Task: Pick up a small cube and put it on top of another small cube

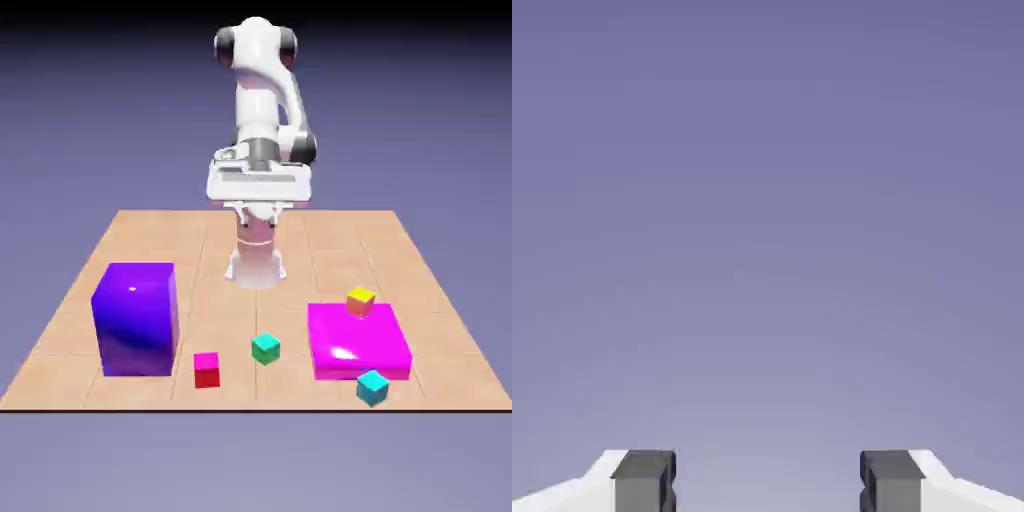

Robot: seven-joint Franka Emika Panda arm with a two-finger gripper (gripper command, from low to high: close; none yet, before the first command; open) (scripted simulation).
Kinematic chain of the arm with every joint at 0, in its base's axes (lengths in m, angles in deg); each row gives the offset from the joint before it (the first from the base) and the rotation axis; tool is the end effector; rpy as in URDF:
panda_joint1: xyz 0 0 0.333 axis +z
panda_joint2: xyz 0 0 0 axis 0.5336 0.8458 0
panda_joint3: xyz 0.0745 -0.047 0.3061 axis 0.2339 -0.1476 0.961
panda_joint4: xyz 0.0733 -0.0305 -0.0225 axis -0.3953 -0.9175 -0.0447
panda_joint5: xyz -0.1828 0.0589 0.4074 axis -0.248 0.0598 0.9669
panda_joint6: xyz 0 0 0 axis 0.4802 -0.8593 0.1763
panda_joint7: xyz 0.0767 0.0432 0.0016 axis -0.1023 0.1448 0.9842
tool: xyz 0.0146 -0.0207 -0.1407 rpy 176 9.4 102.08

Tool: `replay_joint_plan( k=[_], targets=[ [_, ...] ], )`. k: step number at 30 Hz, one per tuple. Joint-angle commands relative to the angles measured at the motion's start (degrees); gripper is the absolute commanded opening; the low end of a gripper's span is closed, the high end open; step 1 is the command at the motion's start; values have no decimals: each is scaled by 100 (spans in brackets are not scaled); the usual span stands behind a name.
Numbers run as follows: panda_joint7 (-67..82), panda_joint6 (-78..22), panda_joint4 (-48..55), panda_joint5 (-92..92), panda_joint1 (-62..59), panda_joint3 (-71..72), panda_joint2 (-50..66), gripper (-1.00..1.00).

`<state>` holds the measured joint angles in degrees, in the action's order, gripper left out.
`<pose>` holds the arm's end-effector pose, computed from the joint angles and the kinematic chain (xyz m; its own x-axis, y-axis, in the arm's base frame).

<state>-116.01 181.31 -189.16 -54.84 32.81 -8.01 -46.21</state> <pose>0.4705 0.0157 0.3936 0.5626 -0.6454 0.5167 -0.4674 -0.7638 -0.4451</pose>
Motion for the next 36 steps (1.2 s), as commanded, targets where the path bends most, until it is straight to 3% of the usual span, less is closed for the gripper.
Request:
replay_joint_plan(
  k=[1,36],
  targets=[
    [-35,-201,187,-87,-10,106,208,0],
    [-1276,-7224,6727,-3124,-376,3812,7476,0]
  ],
)
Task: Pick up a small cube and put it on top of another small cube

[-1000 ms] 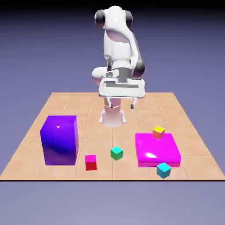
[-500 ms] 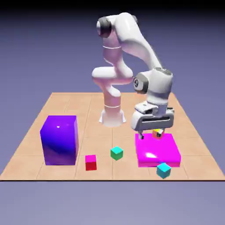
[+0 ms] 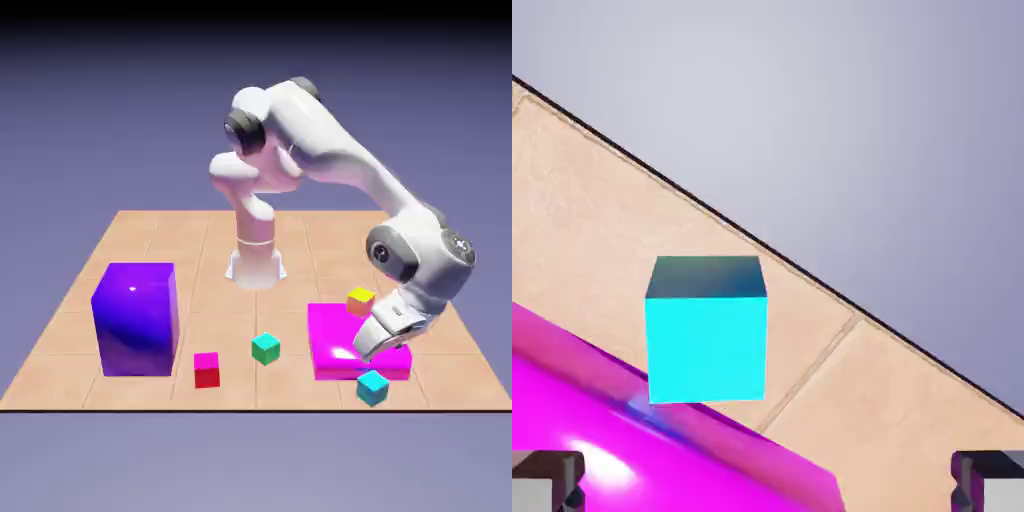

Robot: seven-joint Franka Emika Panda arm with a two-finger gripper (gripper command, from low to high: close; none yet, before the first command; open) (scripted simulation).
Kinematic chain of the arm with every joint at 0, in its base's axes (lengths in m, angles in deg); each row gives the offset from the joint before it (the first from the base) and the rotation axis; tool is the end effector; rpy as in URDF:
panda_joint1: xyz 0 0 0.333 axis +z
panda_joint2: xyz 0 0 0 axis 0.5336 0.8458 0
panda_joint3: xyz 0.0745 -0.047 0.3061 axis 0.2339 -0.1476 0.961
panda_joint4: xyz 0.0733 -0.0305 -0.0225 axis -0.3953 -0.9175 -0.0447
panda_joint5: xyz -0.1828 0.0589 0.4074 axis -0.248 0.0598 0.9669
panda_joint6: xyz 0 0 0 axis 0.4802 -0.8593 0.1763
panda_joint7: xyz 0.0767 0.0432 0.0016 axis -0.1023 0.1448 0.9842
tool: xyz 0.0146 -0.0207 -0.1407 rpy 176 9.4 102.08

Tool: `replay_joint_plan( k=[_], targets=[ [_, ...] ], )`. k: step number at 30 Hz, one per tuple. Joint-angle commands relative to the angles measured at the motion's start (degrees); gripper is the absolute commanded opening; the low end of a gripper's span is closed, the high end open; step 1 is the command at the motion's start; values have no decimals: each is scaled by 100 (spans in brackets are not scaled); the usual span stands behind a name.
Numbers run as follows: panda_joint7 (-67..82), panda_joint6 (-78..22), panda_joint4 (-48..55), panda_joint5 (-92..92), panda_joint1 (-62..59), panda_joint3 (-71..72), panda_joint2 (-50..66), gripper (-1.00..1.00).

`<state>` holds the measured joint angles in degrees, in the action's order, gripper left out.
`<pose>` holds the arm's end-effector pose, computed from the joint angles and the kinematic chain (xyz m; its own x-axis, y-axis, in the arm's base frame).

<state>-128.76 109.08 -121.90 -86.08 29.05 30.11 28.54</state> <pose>0.5947 0.3179 0.1576 0.9515 -0.1929 -0.2396 -0.1028 -0.9336 0.3434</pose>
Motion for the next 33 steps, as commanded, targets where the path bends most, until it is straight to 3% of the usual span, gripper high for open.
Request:
replay_joint_plan(
  k=[1,10,16,17,22,33],
  targets=[
    [-35,-201,187,-87,-10,106,208,0],
    [-346,-1960,1825,-848,-102,1034,2028,0],
    [-568,-1186,982,-1080,-437,884,2197,0],
    [-568,-1186,982,-1080,-437,884,2197,-100],
    [-350,-1948,1812,-852,-107,1032,2031,-100],
    [-110,-1006,-350,885,-204,-254,-51,-100]
  ],
)
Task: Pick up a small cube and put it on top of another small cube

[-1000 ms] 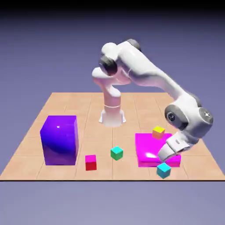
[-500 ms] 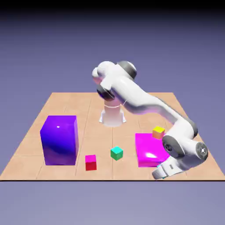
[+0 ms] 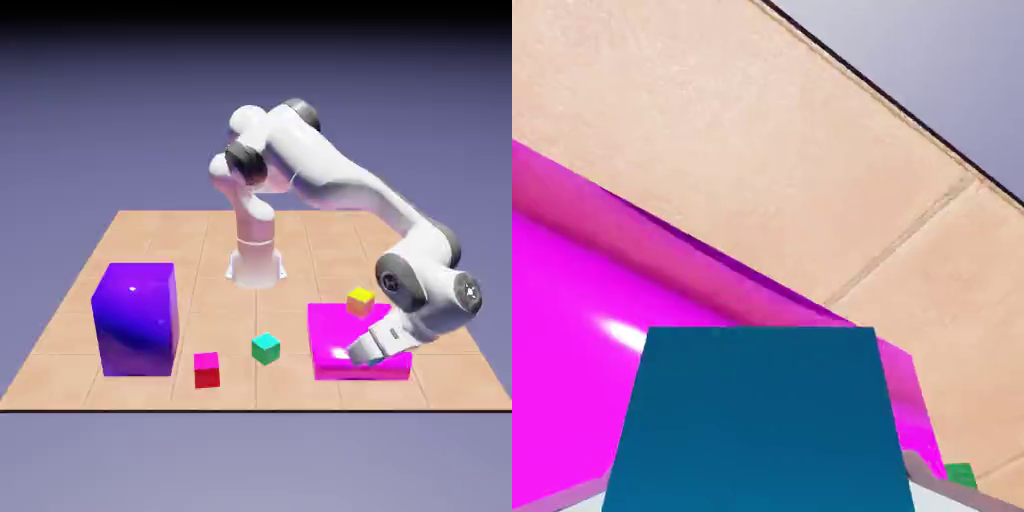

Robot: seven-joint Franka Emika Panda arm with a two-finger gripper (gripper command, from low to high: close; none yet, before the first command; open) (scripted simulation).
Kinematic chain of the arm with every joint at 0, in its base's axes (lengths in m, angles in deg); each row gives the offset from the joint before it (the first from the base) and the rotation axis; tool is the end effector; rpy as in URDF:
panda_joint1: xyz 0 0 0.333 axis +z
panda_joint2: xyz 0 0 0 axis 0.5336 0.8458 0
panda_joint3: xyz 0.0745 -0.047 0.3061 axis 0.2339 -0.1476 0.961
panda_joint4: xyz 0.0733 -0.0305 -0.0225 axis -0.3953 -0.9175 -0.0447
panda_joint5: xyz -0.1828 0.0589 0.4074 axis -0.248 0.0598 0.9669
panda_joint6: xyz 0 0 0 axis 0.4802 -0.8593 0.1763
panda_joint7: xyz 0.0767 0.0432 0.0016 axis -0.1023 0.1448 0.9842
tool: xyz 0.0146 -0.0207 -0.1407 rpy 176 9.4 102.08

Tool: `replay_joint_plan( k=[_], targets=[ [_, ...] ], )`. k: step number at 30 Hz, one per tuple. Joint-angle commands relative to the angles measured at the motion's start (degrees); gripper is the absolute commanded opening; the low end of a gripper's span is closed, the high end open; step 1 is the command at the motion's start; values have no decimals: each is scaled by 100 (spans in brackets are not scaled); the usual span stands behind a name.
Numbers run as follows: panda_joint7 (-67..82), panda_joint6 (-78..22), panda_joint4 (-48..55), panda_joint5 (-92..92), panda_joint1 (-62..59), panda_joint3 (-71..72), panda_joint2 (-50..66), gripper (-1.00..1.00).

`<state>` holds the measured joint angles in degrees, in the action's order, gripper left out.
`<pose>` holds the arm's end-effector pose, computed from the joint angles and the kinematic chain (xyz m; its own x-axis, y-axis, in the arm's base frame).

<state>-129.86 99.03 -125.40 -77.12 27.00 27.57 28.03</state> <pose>0.5544 0.2679 0.1325 0.8259 -0.3487 -0.4430 -0.1256 -0.8798 0.4584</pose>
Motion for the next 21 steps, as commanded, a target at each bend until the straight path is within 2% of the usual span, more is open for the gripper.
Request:
replay_joint_plan(
  k=[1,18,21],
  targets=[
    [-31,118,-208,201,-47,-146,-173,-100],
    [-548,2148,-3738,3820,-838,-2623,-3107,-100],
    [-845,2390,-3921,4248,-1055,-2862,-3133,-100]
  ],
)
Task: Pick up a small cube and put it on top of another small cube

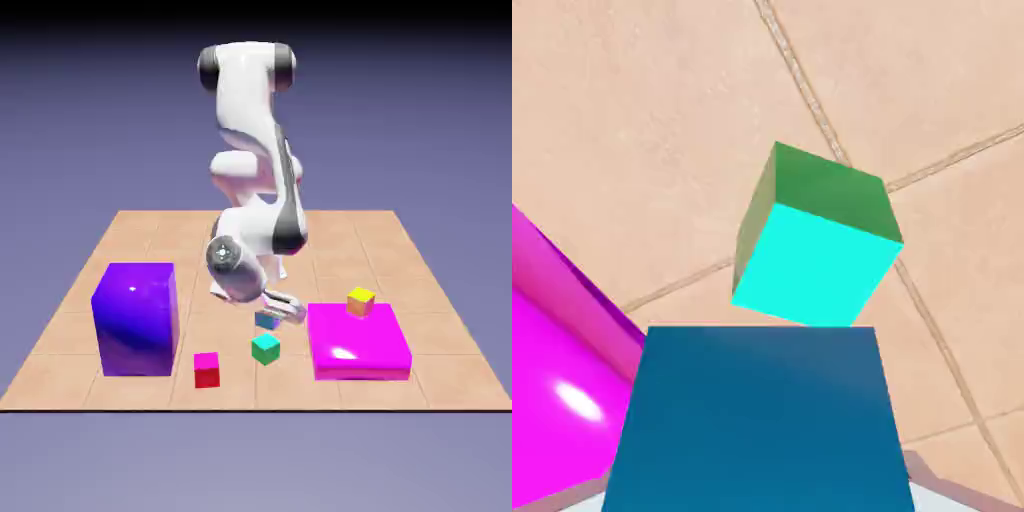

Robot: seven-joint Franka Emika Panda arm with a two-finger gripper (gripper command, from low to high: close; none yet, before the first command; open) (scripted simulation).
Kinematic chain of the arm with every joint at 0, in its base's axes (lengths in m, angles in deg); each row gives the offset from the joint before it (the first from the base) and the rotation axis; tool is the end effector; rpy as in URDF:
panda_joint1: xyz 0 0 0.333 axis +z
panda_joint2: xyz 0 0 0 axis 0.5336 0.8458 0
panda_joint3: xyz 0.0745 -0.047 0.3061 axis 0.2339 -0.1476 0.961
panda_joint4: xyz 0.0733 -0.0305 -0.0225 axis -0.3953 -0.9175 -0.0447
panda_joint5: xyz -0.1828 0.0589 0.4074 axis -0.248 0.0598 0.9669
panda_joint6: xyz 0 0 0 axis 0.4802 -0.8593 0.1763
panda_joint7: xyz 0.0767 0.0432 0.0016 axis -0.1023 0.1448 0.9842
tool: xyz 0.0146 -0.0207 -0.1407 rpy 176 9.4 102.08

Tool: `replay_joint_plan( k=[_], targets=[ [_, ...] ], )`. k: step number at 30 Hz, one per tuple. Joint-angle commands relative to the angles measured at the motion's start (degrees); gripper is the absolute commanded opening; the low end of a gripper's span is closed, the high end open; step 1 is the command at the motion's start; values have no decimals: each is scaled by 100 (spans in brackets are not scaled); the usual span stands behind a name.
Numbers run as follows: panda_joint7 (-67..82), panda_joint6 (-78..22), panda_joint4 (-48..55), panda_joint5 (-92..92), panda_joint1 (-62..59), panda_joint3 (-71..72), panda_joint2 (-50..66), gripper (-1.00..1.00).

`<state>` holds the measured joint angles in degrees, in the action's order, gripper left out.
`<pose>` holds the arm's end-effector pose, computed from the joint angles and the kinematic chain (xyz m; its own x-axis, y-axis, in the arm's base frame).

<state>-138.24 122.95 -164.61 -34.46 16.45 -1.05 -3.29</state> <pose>0.4613 -0.0242 0.1366 -0.0308 -0.9019 -0.4309 -0.8868 -0.1742 0.4280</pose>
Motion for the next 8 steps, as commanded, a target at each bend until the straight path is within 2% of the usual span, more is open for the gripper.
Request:
replay_joint_plan(
  k=[1,5,6,8],
  targets=[
    [35,246,-108,39,33,30,138,-100],
    [162,1003,-438,209,133,121,558,-100],
    [162,1003,-438,209,133,121,558,100],
    [121,754,-330,153,100,91,420,100]
  ],
)
